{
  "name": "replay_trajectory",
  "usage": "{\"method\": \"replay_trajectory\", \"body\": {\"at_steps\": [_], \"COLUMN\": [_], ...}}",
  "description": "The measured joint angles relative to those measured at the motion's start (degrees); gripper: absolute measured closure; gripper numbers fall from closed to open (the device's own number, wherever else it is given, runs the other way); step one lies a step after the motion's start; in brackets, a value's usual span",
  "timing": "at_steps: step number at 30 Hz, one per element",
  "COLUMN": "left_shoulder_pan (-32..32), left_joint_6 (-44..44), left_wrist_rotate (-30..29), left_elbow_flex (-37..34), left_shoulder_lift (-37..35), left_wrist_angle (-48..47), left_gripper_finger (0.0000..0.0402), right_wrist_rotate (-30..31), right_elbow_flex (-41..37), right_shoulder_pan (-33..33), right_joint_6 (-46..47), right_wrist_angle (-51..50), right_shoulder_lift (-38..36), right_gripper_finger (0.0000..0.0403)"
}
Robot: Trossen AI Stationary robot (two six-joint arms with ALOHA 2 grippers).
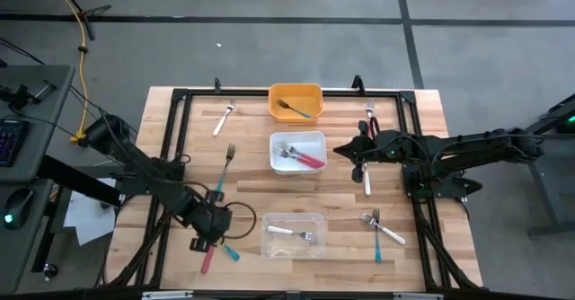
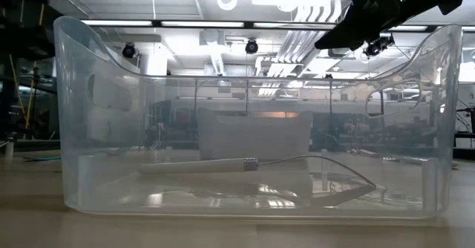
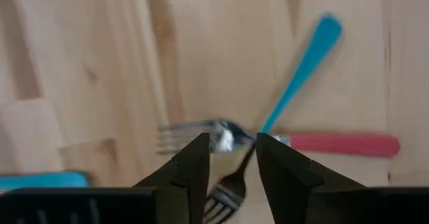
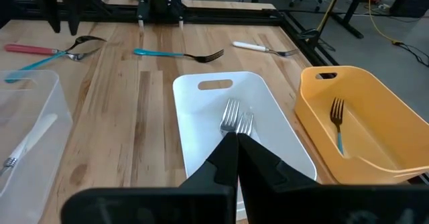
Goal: Sort silverware by color (type)
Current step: Put the bottom left blue fork into the yellow bin
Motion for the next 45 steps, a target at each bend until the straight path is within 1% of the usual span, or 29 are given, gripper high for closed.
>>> {"method": "replay_trajectory", "body": {"at_steps": [5, 8, 13, 18, 21, 25, 31, 37, 39, 41, 45], "left_shoulder_pan": [-1.9, -2.8, -3.5, -3.8, -3.8, -3.8, -3.8, -3.5, -3.1, -2.6, 0.0], "left_joint_6": [0.5, 1.1, 0.7, 2.1, 3.7, 5.1, 5.6, 3.6, 2.2, 0.7, -3.1], "left_wrist_rotate": [2.9, 3.4, 5.4, 4.4, 3.9, 4.1, 4.4, 4.4, 3.5, 1.1, -8.3], "left_elbow_flex": [0.0, 0.0, 0.0, 0.0, 0.0, 0.0, 0.0, 0.4, 0.7, 0.7, 0.8], "left_shoulder_lift": [4.6, 7.0, 9.6, 11.2, 12.3, 13.5, 12.6, 10.0, 8.6, 6.6, 1.6], "left_wrist_angle": [1.0, 1.4, 0.9, 0.8, 0.7, -0.1, -0.4, -1.6, -2.4, -3.3, -6.8], "left_gripper_finger": [0.0275, 0.0275, 0.0275, 0.0284, 0.0297, 0.0324, 0.0388, 0.0392, 0.0396, 0.0399, 0.04], "right_wrist_rotate": [0.0, 0.0, 0.0, 0.0, 0.0, 0.0, 0.0, 0.0, 0.0, 0.0, 0.0], "right_elbow_flex": [0.0, 0.0, 0.0, 0.0, 0.0, 0.0, 0.0, 0.0, 0.0, 0.0, 0.0], "right_shoulder_pan": [0.0, 0.0, 0.0, 0.0, 0.0, 0.0, 0.0, 0.0, 0.0, 0.0, 0.0], "right_joint_6": [0.0, 0.0, 0.0, 0.0, 0.0, 0.0, 0.0, 0.0, 0.0, 0.0, 0.1], "right_wrist_angle": [0.0, 0.0, -0.1, 0.0, 0.0, 0.0, 0.0, 0.0, 0.0, 0.0, 0.0], "right_shoulder_lift": [0.0, 0.0, 0.0, 0.0, 0.0, 0.0, 0.0, 0.0, 0.0, 0.0, 0.0], "right_gripper_finger": [0.0403, 0.0403, 0.0403, 0.0403, 0.0403, 0.0403, 0.0403, 0.0403, 0.0403, 0.0403, 0.0403]}}
